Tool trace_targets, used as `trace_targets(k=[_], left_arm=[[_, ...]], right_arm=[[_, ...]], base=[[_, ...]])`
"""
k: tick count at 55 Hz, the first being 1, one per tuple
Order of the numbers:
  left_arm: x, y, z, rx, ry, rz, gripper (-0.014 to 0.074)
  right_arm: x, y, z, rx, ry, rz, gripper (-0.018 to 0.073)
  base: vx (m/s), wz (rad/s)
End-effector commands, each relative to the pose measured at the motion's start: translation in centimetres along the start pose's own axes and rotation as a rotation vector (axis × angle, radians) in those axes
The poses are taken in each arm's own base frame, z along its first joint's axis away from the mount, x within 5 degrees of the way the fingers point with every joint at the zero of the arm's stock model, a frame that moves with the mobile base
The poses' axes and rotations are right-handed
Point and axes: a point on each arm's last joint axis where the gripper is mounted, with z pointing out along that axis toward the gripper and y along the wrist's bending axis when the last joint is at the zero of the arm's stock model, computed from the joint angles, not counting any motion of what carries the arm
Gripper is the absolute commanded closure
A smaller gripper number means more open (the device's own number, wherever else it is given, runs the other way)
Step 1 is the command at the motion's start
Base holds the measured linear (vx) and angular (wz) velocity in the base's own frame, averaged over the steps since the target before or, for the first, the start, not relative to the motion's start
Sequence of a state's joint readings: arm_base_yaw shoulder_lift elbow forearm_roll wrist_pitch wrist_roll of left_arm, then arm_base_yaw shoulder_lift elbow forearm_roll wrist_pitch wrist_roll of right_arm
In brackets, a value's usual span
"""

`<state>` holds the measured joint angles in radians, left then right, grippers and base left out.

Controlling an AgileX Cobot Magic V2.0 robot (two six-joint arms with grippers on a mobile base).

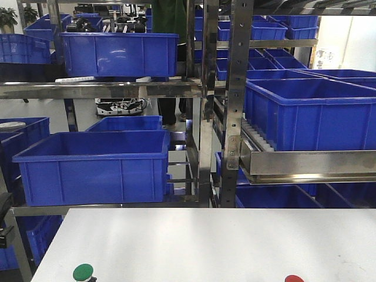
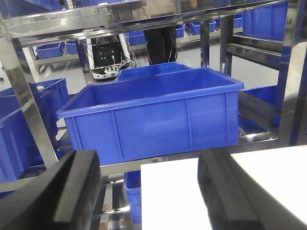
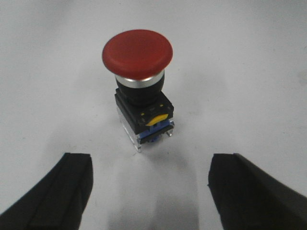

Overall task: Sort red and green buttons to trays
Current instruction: 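Lower left gripper to green button and right gripper to red button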

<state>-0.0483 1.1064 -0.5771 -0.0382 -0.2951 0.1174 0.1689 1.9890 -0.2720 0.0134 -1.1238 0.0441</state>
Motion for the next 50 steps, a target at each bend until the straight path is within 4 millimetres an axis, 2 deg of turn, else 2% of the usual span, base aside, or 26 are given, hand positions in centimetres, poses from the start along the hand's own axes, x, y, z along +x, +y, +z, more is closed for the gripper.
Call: trace_targets(k=[1, 11, 15, 19, 22, 28, 39, 45, 50], left_arm=[[-2.3, 0.2, -0.2, -0.012, -0.137, -0.011, 0.0042], [-2.3, 0.2, -0.2, -0.012, -0.134, -0.011, 0.0042], [-2.2, 0.2, -0.2, -0.010, -0.121, -0.011, 0.0042], [-1.9, 0.1, -0.1, -0.006, -0.087, -0.011, 0.0042], [-1.2, 0.1, 0.1, -0.003, -0.048, -0.011, 0.0042], [1.6, -0.2, 1.1, 0.007, 0.069, -0.010, 0.0042], [8.7, -1.7, 4.2, 0.075, 0.306, 0.045, 0.0042], [11.9, -3.3, 6.1, 0.160, 0.338, 0.100, 0.0042], [13.9, -4.2, 7.2, 0.200, 0.329, 0.052, 0.0042]], right_arm=[[-3.3, 0.2, 1.1, -0.018, -0.275, -0.003, 0.0007], [-4.4, 0.4, 4.5, -0.029, -0.333, 0.001, 0.0008], [-4.6, 0.6, 5.4, -0.045, -0.343, 0.001, 0.0036], [-4.7, 0.7, 6.0, -0.060, -0.349, -0.005, 0.0147], [-4.6, 0.8, 6.1, -0.072, -0.344, -0.011, 0.0297], [-4.5, 0.9, 6.2, -0.074, -0.339, -0.010, 0.0575], [-4.5, 0.8, 6.2, -0.073, -0.341, -0.003, 0.0568], [-4.5, 0.8, 6.2, -0.071, -0.343, -0.004, 0.0565], [-4.5, 0.8, 6.2, -0.068, -0.343, -0.002, 0.0563]], base=[[0.00, 0.00], [0.00, 0.00], [0.00, 0.00], [0.00, 0.00], [0.00, 0.00], [0.00, 0.00], [0.00, 0.00], [0.00, 0.00], [0.00, 0.00]])
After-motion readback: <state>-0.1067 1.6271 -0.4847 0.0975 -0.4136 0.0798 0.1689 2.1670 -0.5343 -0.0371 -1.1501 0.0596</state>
